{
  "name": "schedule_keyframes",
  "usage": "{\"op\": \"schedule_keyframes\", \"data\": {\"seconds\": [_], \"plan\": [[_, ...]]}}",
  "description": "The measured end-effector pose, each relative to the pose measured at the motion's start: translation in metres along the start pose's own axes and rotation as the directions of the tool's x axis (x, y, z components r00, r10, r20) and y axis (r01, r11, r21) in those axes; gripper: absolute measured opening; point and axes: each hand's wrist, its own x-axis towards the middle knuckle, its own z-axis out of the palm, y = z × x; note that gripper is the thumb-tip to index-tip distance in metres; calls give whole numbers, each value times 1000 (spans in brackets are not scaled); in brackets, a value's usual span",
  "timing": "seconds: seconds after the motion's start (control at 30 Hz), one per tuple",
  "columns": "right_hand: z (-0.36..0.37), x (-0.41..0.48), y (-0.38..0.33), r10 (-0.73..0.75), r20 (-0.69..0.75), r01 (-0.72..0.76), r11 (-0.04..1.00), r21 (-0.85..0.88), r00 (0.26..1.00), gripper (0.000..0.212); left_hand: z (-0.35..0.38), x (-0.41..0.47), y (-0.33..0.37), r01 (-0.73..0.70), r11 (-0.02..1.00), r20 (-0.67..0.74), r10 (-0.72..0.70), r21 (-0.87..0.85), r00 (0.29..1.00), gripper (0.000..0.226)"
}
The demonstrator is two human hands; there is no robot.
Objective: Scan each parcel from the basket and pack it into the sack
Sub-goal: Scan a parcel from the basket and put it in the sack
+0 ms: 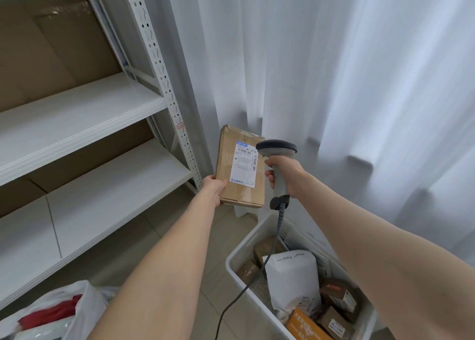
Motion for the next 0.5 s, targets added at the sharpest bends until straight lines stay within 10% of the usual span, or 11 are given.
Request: {"op": "schedule_keyframes", "data": {"seconds": [0.5], "plan": [[144,-26,88,114,339,-85,992,-98,934,17,-185,-75,-62,5,988,-373,-64,-157,926,26]]}}
